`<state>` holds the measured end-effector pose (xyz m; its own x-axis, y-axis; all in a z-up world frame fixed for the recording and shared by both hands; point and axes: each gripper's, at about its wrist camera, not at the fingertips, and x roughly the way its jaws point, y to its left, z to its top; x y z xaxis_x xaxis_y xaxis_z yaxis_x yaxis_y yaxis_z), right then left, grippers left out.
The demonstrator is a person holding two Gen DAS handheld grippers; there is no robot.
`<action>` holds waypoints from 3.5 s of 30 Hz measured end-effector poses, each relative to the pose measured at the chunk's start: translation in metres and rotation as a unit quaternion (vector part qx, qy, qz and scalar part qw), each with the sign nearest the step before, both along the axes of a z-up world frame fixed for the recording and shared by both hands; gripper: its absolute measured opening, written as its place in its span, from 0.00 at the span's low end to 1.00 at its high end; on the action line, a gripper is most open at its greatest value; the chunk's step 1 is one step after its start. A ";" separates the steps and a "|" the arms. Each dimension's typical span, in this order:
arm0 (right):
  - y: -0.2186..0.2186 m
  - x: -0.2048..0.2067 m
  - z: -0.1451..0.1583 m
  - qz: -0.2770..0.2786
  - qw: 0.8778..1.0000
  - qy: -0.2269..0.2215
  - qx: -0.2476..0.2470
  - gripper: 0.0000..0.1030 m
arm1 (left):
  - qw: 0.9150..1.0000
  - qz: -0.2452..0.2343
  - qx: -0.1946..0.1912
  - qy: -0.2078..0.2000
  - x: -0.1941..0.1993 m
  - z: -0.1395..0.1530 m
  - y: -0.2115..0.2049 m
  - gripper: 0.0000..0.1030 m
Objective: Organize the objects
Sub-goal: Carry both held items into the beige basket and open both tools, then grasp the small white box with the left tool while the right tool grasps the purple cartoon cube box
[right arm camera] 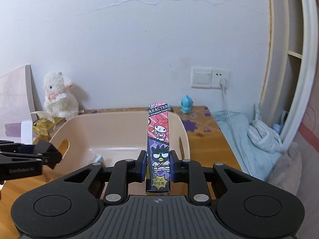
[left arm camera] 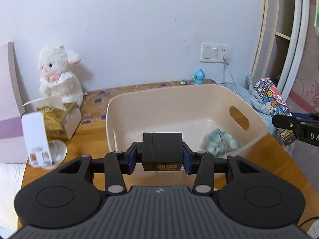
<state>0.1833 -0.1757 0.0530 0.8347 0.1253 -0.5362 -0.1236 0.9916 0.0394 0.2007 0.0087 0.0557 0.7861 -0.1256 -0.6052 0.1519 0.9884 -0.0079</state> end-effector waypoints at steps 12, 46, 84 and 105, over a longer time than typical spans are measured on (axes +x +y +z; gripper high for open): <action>0.015 0.074 -0.030 0.012 0.999 0.046 -0.019 0.20 | 0.996 -0.003 -0.001 0.090 0.085 -0.043 -0.017 0.45; -0.023 -0.008 -0.017 0.044 0.997 0.041 -0.054 1.00 | 0.997 0.052 0.026 0.059 0.019 -0.011 -0.004 0.85; -0.060 -0.042 -0.132 0.046 0.990 0.122 -0.050 1.00 | 0.985 0.006 0.007 0.172 -0.072 -0.116 -0.020 0.62; -0.057 -0.031 -0.143 0.035 0.991 0.124 -0.035 1.00 | 0.990 -0.044 0.007 0.136 -0.050 -0.118 -0.032 0.45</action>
